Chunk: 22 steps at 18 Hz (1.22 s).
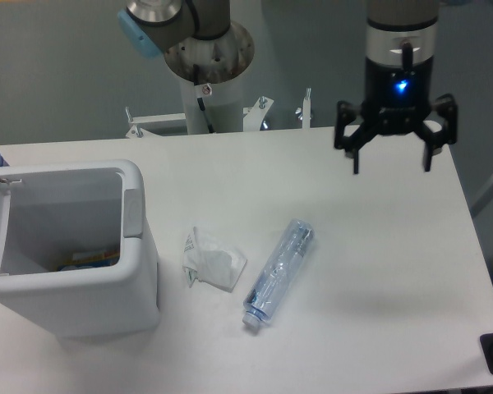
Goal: Open the trash can
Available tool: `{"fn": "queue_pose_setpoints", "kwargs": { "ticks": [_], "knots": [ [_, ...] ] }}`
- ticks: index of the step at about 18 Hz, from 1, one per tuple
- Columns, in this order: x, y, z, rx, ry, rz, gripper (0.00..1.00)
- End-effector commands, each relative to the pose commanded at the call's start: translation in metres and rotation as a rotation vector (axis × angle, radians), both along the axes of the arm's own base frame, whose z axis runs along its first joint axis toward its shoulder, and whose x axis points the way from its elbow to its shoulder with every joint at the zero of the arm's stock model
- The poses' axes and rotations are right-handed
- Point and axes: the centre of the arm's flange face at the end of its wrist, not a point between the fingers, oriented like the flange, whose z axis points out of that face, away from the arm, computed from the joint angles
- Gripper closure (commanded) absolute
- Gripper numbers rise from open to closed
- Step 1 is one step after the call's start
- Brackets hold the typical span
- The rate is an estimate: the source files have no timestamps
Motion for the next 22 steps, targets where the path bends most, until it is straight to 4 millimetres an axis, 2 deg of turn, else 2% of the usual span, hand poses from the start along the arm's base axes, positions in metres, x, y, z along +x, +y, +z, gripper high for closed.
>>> {"fn": "queue_pose_setpoints", "kwargs": {
  "ticks": [3,8,22],
  "knots": [
    [-0.007,-0.011,-0.003,-0.049,0.020,-0.066,0.00],
    [-0.018,-0.026,0.003,-0.045,0.032,-0.040,0.00],
    [-0.017,-0.024,0.001,-0.036,0.032,-0.044,0.00]
  ]
}}
